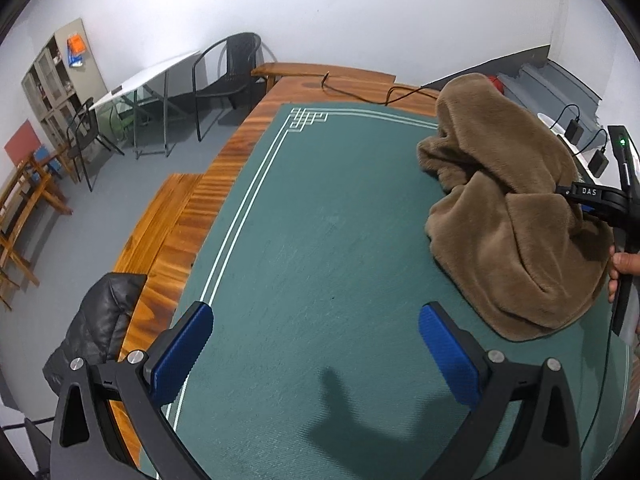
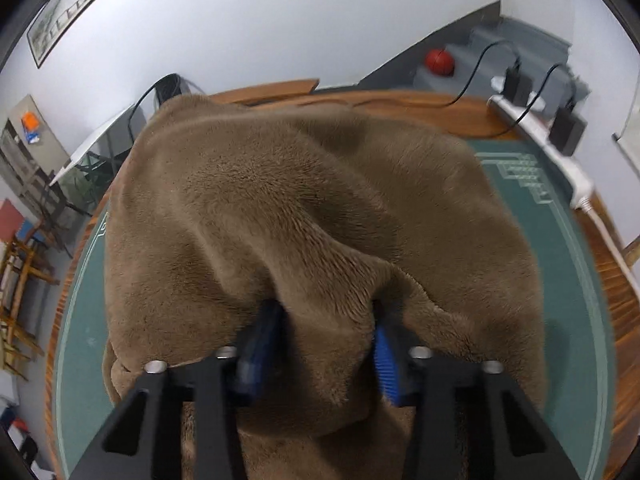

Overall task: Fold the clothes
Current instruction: 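Grasp the brown fleece garment with the right gripper and lift it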

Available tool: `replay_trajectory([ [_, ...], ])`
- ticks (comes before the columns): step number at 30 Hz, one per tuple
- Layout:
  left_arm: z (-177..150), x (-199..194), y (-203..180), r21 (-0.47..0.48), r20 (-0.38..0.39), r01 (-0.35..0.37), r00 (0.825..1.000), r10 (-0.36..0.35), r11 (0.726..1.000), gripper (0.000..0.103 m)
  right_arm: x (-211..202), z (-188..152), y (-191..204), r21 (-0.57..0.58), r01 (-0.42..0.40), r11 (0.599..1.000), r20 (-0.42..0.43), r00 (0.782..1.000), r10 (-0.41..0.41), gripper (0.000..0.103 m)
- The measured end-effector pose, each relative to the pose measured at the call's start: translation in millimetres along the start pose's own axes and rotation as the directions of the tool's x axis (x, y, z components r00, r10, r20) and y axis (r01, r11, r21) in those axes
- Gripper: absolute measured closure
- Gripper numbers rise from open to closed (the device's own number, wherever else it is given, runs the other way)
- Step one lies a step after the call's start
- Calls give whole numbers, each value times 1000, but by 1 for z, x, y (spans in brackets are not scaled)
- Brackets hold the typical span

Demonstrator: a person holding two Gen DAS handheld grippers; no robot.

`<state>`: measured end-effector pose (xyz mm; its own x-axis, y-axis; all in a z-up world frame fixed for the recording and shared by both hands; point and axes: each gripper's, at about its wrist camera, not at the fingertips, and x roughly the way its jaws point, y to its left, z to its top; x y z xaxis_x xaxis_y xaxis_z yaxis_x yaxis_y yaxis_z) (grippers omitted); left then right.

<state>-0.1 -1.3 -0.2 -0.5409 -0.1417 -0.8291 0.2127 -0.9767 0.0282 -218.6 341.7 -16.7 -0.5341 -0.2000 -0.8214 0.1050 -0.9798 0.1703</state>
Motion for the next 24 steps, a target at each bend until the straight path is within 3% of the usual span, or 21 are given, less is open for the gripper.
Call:
replay_trajectory([
  [1,0,0,1,-3,0,1,1000,-1,1000,0,-4,-2,5,-4,-19,1000,-3,1000,19,85],
  [3,0,1,4,-9,-1,2,1000,-2,1000,0,-12,-5,16,-11,-56,998,-9,998,56,91],
  [9,4,-2,-2,-20,-8,17,1000,-18,1000,0,-48,-23,43,-91,-166,982,21,985,168,93],
  [12,6,-7,-10,-6,-2,23,1000,-23,1000,0,-70,-60,53,-154,-240,959,39,968,248,97],
  [15,8,-13,-17,8,3,28,1000,-28,1000,0,-103,-112,83,-210,-330,920,-6,942,337,98],
  [17,9,-15,-21,23,10,24,1000,-25,999,0,-101,-122,89,-257,-313,914,-44,949,313,98],
  [19,9,-15,-24,36,17,19,1000,-19,999,0,-96,-121,76,-217,-291,932,-61,957,284,98],
  [24,7,-7,-22,29,16,27,999,-28,999,0,-96,-101,23,-103,-232,967,45,970,238,93],
])
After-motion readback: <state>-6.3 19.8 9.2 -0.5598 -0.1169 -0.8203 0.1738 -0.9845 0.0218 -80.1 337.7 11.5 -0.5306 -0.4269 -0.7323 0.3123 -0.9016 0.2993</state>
